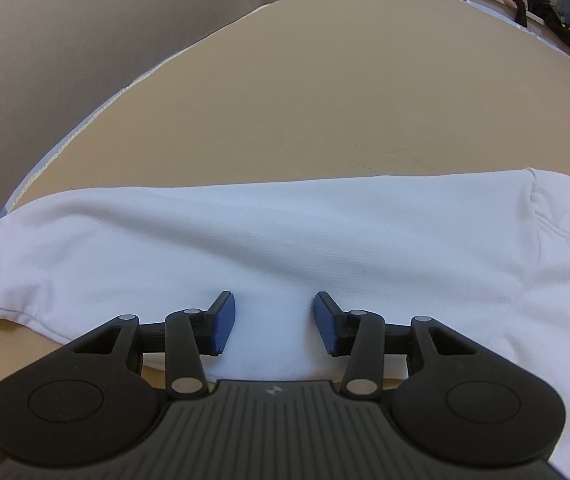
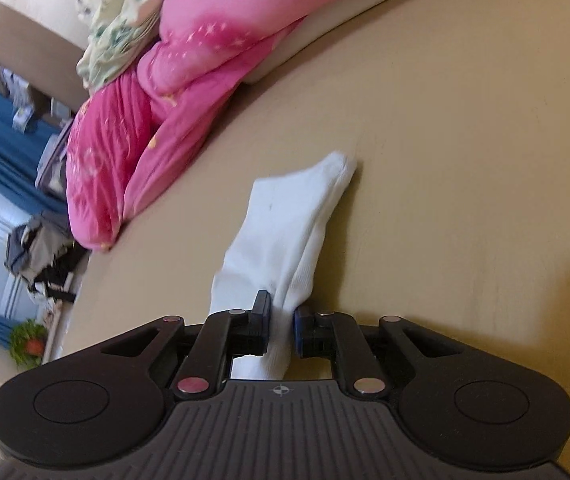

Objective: Fold small clothes

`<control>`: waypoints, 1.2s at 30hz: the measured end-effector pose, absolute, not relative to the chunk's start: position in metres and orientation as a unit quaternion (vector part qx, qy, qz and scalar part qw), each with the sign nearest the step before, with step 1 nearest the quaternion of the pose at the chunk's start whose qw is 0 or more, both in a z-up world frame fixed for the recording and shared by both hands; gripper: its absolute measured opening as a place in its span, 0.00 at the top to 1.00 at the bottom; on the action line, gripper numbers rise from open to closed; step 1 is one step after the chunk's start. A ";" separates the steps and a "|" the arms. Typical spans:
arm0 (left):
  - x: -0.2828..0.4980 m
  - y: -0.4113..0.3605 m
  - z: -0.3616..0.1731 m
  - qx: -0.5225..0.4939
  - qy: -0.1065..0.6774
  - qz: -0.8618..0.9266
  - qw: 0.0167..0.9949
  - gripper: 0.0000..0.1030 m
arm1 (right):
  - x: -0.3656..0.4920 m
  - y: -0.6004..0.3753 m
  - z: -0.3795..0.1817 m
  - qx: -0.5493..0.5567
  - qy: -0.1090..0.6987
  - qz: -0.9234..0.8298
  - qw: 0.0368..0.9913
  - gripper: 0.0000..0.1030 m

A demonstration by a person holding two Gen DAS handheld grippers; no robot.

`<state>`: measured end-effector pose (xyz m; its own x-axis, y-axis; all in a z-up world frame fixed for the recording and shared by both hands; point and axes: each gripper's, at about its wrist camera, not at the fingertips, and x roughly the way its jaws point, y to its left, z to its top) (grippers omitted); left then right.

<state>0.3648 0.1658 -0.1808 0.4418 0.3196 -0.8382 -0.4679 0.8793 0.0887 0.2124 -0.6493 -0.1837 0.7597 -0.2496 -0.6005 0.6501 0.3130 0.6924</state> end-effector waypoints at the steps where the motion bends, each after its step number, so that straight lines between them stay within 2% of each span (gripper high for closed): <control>1: 0.364 0.165 -0.181 -0.077 0.473 0.233 0.847 0.52 | 0.213 -0.653 -0.181 0.510 0.193 -0.287 0.788 0.91; 2: 0.362 0.163 -0.183 -0.075 0.471 0.233 0.847 0.52 | 0.207 -0.659 -0.178 0.502 0.186 -0.291 0.793 0.96; 5: 0.360 0.159 -0.185 -0.072 0.470 0.234 0.848 0.52 | 0.194 -0.668 -0.165 0.488 0.118 -0.311 0.807 0.97; 10: 0.358 0.159 -0.184 -0.075 0.471 0.226 0.850 0.52 | 0.189 -0.673 -0.179 0.489 0.171 -0.383 0.765 0.98; 12: 0.355 0.161 -0.178 -0.094 0.470 0.219 0.850 0.52 | 0.190 -0.665 -0.160 0.461 0.189 -0.408 0.765 0.83; 14: 0.346 0.162 -0.167 -0.115 0.460 0.214 0.854 0.52 | 0.180 -0.650 -0.130 0.436 0.160 -0.447 0.765 0.74; 16: 0.332 0.156 -0.149 -0.118 0.446 0.204 0.863 0.52 | 0.174 -0.630 -0.097 0.413 0.150 -0.457 0.773 0.74; 19: 0.300 0.144 -0.114 -0.138 0.419 0.170 0.881 0.52 | 0.170 -0.582 -0.048 0.392 0.162 -0.370 0.827 0.74; 24: 0.224 0.115 -0.095 -0.186 0.427 0.096 0.880 0.52 | 0.133 -0.467 -0.011 0.360 0.262 -0.156 0.882 0.74; 31: 0.138 0.086 -0.149 -0.176 0.524 0.074 0.830 0.54 | 0.060 -0.349 -0.072 0.307 0.460 -0.028 0.832 0.74; 34: 0.116 0.086 -0.177 -0.163 0.576 0.087 0.796 0.62 | 0.042 -0.326 -0.100 0.251 0.518 -0.029 0.817 0.74; 36: 0.107 0.095 -0.182 -0.160 0.580 0.077 0.795 0.70 | 0.041 -0.320 -0.110 0.228 0.539 -0.012 0.811 0.73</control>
